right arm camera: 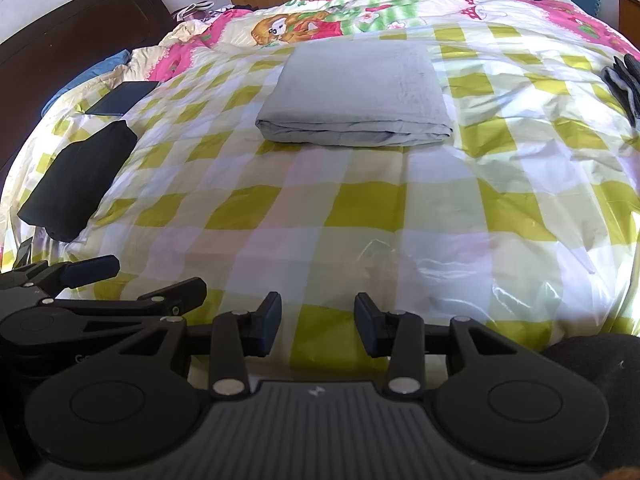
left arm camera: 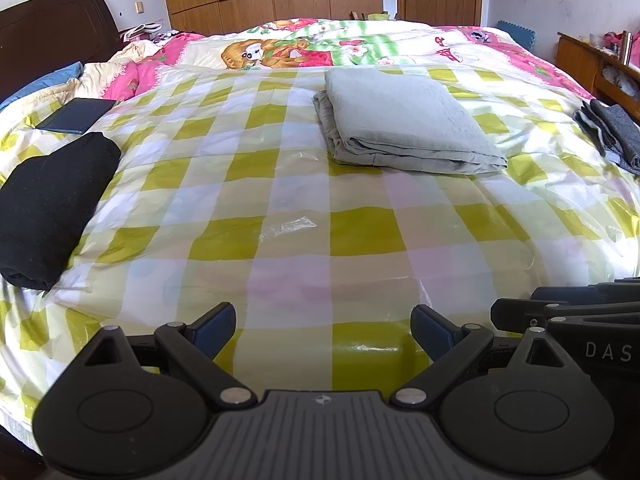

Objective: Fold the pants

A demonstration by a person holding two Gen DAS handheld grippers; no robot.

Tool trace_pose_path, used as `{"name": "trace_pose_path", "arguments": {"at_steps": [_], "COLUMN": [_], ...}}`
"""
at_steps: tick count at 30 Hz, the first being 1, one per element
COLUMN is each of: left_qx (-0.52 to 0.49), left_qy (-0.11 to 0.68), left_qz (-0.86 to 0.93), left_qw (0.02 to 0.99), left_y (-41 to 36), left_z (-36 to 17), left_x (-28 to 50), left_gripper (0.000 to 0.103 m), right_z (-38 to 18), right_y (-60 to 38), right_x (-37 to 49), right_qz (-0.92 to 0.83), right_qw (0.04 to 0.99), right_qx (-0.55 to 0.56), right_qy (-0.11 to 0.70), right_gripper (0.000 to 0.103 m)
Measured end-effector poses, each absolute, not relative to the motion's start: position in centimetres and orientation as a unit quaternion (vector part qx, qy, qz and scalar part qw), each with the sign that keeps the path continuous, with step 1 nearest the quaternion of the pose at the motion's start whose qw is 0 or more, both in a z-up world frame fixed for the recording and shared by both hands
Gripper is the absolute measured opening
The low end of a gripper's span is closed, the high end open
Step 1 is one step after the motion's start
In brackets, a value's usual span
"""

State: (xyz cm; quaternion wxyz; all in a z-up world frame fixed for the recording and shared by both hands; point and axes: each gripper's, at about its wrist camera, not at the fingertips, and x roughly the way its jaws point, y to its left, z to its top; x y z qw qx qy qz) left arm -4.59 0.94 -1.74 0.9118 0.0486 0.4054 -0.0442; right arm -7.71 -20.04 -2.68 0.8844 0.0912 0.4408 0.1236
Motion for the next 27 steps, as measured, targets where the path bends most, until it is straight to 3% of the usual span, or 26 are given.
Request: {"name": "trace_pose_path", "arguments": {"at_steps": [27], "left_qx": [0.068], "left_qy": [0.396], "left_qz": [-0.033], "left_qw": [0.915], "left_y": [0.74], "left_z": [-1.53], "left_x": [-4.88], "left_gripper": [0.103], "right_z": [-2.74], "right_y": [-19.99], "right_x": [-7.68], "right_qz": [0.124], "right_qw": [0.884], "right_qx": [0.091], "right_qy": [0.441], "right_gripper": [0.042]}}
